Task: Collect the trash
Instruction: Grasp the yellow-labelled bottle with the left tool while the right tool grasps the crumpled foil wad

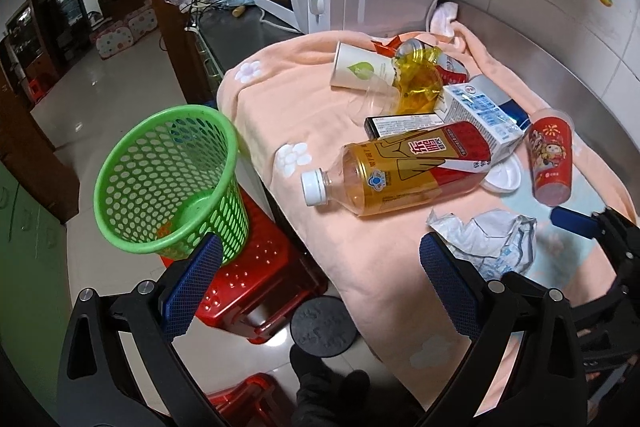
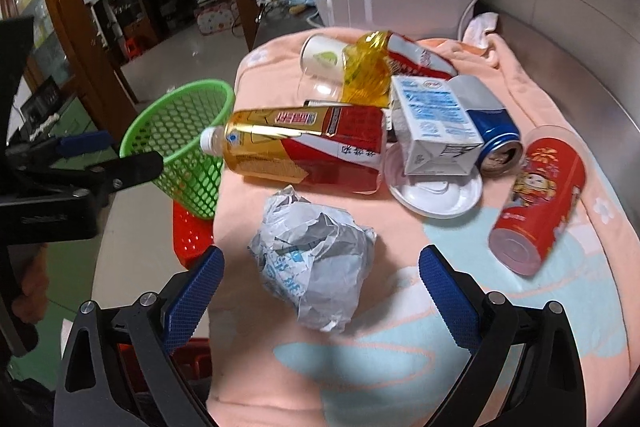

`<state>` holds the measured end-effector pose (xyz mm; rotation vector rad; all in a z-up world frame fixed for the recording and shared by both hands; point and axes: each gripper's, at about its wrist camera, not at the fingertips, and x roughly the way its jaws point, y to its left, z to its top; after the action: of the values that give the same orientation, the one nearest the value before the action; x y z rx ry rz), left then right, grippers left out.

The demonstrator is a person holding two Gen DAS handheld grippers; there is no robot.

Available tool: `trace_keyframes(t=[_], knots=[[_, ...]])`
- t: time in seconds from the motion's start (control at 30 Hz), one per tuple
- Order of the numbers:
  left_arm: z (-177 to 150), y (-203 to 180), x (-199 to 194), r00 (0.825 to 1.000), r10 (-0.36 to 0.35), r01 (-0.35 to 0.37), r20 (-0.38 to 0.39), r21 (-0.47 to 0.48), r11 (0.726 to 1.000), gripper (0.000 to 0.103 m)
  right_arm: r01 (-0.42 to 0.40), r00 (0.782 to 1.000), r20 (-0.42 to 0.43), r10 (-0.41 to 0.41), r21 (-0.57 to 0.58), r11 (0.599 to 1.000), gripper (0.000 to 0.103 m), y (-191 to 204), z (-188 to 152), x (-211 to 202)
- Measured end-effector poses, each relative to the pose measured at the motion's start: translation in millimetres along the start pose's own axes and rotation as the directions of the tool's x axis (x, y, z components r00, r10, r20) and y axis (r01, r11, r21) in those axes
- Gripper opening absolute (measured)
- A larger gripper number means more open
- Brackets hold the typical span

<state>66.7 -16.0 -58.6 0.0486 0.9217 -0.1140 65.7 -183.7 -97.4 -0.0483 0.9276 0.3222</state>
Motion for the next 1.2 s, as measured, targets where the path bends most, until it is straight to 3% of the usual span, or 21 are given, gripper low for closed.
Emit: trace_keyframes(t=[0.33,0.6,0.7,0.83,0.93,1.1,1.2], knots=[[8.5,-12.8,12.7,0.999,-0.046,0.047,-0.01,0.105,0.993,0.097,-0.025,0.998,-0.058,0.026,0.003,1.0,0.059,-5.6,-0.8,17.2],[25.1,-34.4,20.1,0.995,-0.104,0.098,0.009,0.262,0.96,0.09,-0.036,0.998,-0.048,0.038,0.039,0.999,0.055,-15.7,-7.3,6.7],[32.9,-45.6,22.6,0.989,-0.148,0.133,0.018,0.344,0.93,0.09,-0.04,0.998,-0.042,0.042,0.055,0.998,0.055,-19.6,-9.5,0.1],[40.5,-63.1,39.0,0.986,-0.167,0.147,-0.001,0.481,0.864,0.09,-0.033,0.999,-0.036,0.036,0.072,0.997,0.055,-25.7,-10.3,-7.4],[47.9,-68.3,52.2,0.983,-0.184,0.173,-0.03,0.517,0.839,0.09,-0.031,0.999,-0.029,0.034,0.09,0.995,0.055,-30.3,-12.4,-14.4],[56.7,-79.4,70.2,0.961,-0.256,0.27,-0.108,0.585,0.765,0.09,-0.013,1.0,-0.024,0.015,0.111,0.994,0.055,-37.7,-15.7,-22.5],[55.3,-88.2,81.8,0.954,-0.256,0.296,-0.156,0.619,0.727,0.09,-0.006,1.0,-0.024,0.009,0.124,0.992,0.055,-42.1,-17.4,-23.7]])
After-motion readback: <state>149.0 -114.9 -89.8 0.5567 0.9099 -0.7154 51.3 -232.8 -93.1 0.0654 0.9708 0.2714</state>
